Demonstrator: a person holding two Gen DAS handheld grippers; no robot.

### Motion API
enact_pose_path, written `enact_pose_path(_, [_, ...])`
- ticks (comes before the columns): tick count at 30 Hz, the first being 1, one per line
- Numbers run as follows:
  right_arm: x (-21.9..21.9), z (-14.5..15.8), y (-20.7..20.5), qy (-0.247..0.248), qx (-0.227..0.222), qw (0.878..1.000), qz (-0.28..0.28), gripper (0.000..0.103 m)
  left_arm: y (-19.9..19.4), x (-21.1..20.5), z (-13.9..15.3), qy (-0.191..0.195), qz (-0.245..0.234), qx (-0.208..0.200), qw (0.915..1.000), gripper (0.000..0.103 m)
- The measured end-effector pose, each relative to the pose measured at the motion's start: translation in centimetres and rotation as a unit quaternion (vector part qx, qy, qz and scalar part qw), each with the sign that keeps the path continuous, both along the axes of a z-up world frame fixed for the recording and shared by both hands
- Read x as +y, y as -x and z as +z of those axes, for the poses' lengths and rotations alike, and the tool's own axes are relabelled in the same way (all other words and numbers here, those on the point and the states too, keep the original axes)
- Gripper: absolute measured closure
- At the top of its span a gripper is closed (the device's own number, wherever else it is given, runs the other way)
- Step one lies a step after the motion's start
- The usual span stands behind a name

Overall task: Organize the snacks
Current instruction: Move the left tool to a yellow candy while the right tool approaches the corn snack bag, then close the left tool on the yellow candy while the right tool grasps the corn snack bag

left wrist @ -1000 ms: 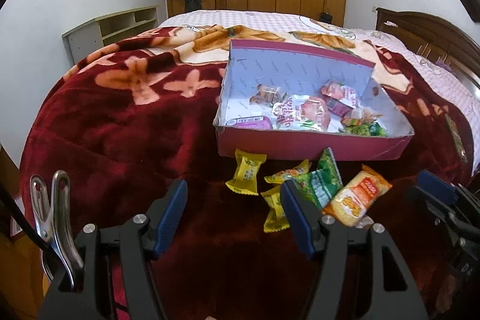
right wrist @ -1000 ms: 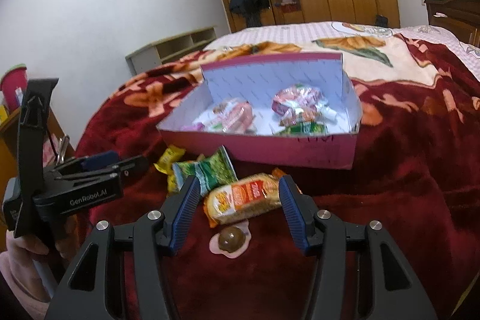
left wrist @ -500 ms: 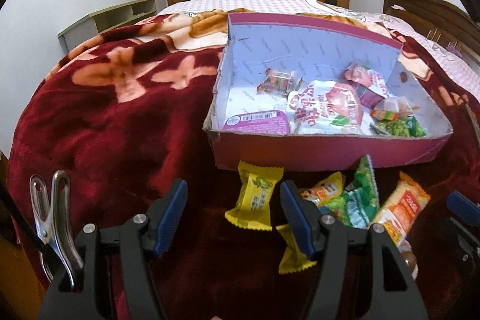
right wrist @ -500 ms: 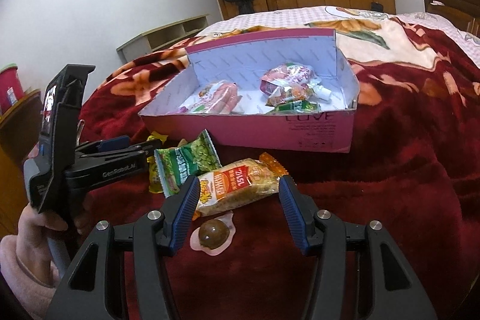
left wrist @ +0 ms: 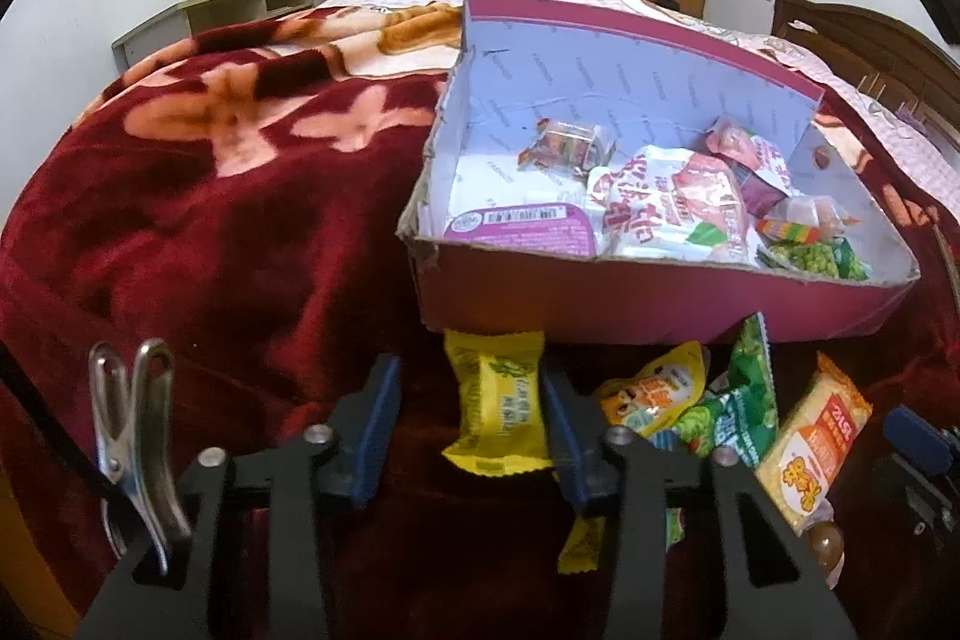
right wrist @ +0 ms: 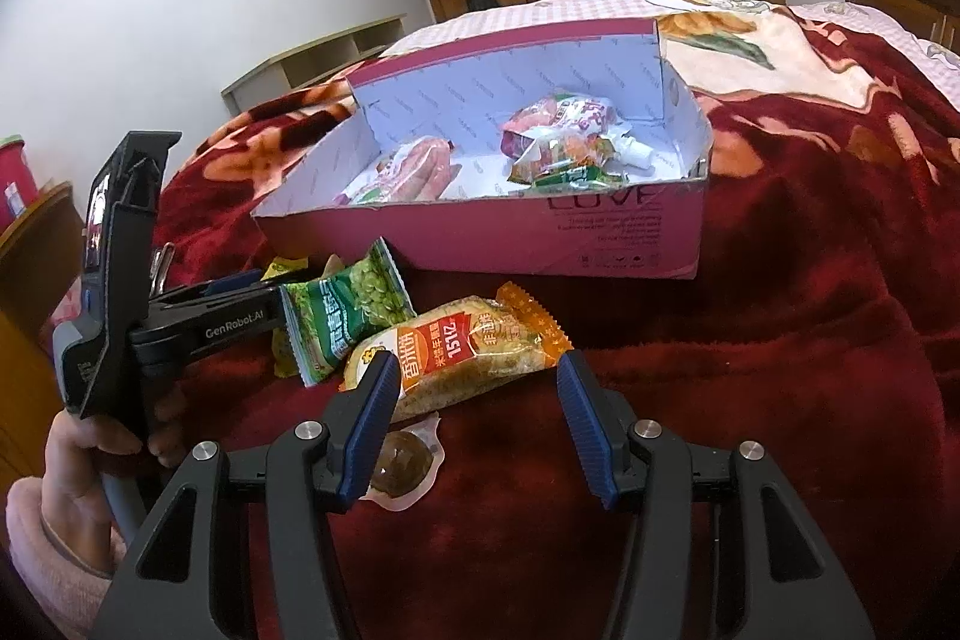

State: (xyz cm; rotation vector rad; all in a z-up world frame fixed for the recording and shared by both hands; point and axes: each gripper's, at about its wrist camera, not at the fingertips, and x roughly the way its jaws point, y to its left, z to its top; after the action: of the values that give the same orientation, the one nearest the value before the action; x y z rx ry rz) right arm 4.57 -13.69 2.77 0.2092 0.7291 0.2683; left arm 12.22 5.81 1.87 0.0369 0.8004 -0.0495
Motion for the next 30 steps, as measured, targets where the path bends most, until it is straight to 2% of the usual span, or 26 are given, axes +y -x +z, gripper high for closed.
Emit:
enact_pose_path(4, [0.0, -0.3, -0.2, 0.001, 0.006, 1.000, 0.001, 0.047, 0.5, -0.3, 0.0, -0.004, -0.005, -0.011, 0.9999, 0.065])
enact_pose_path(8, [0.3, -0.7, -0.3, 0.006, 0.015, 1.000, 0.003, 0.046, 0.5, 0.1, -0.2, 0.013, -0.005, -0.013, 0.9998, 0.067])
enact_pose_path(10, [0.6, -0.9, -0.5, 0.012, 0.018, 1.000, 0.006, 0.031, 0.4, 0.5, -0.3, 0.025, -0.005, -0.010, 0.9996, 0.067])
enact_pose_path(11, [0.8, -1.0, -0.6, 0.016, 0.019, 1.000, 0.007, 0.020, 0.3, 0.7, -0.3, 0.032, -0.005, -0.008, 0.9995, 0.067])
enact_pose_path(17, [2.7, -1.4, -1.2, 0.062, 0.028, 0.997, 0.038, 0.006, 0.3, 1.1, -0.5, 0.049, -0.006, -0.006, 0.9988, 0.067])
enact_pose_path(24, [4.2, -1.2, -3.3, 0.104, 0.036, 0.992, 0.054, 0.002, 0.2, 1.6, -0.6, 0.063, -0.008, -0.005, 0.9980, 0.067])
enact_pose_path(30, [6.1, -2.0, -5.1, 0.138, 0.050, 0.985, 0.093, 0.001, 0.1, 1.8, -0.7, 0.071, -0.009, -0.004, 0.9974, 0.067])
